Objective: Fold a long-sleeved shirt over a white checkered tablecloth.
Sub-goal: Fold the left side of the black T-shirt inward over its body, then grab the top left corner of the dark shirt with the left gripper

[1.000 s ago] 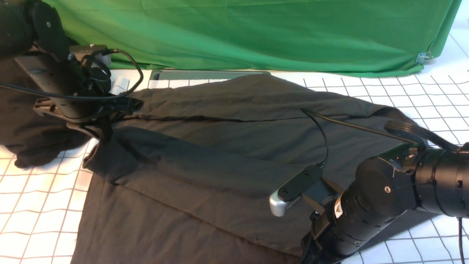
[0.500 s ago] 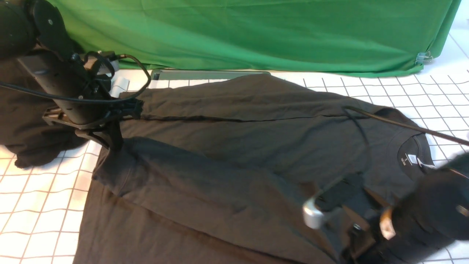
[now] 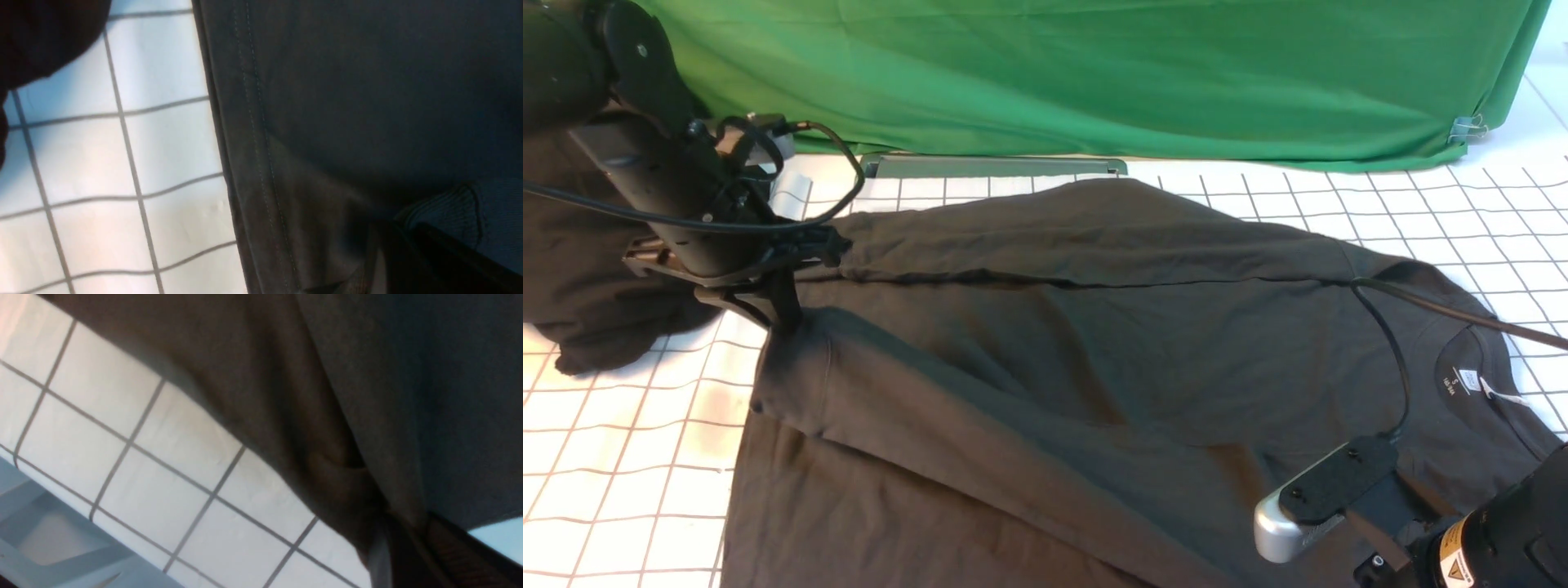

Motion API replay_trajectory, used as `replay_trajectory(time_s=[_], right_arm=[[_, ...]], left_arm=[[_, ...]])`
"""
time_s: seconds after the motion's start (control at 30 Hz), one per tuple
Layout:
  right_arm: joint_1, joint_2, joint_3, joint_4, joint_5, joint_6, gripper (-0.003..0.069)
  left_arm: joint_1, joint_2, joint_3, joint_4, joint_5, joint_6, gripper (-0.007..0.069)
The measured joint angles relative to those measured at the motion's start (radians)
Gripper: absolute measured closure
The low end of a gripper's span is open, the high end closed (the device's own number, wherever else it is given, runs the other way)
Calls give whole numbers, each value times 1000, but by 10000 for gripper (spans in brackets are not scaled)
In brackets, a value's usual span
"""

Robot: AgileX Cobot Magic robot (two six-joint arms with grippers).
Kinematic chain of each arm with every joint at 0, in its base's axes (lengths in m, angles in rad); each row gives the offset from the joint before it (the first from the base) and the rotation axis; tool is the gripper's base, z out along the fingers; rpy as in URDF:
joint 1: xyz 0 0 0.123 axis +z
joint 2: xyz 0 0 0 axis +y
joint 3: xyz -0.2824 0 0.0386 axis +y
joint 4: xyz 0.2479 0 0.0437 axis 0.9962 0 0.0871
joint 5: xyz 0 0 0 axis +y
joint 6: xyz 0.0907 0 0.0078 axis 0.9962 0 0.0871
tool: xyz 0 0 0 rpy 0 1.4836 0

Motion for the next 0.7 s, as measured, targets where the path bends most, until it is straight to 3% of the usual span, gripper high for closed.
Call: replay_trajectory(time_s=[0.13, 0.17, 0.3, 0.53, 0.7], right_arm=[[0, 0, 2, 0, 26, 10, 493], [0, 0, 2, 0, 38, 13, 428], [0, 0, 0, 0, 71, 17, 307], [0, -2, -49, -1, 78, 25, 307], [0, -2, -70, -1, 71, 30, 319]], left_arm=[[0, 0, 0, 3, -11, 12, 587], [0, 0, 0, 6, -7, 18, 558], [0, 0, 0, 50, -8, 26, 408], [0, 0, -5, 118, -23, -22, 191], [2, 6, -20, 181, -86, -148, 183]])
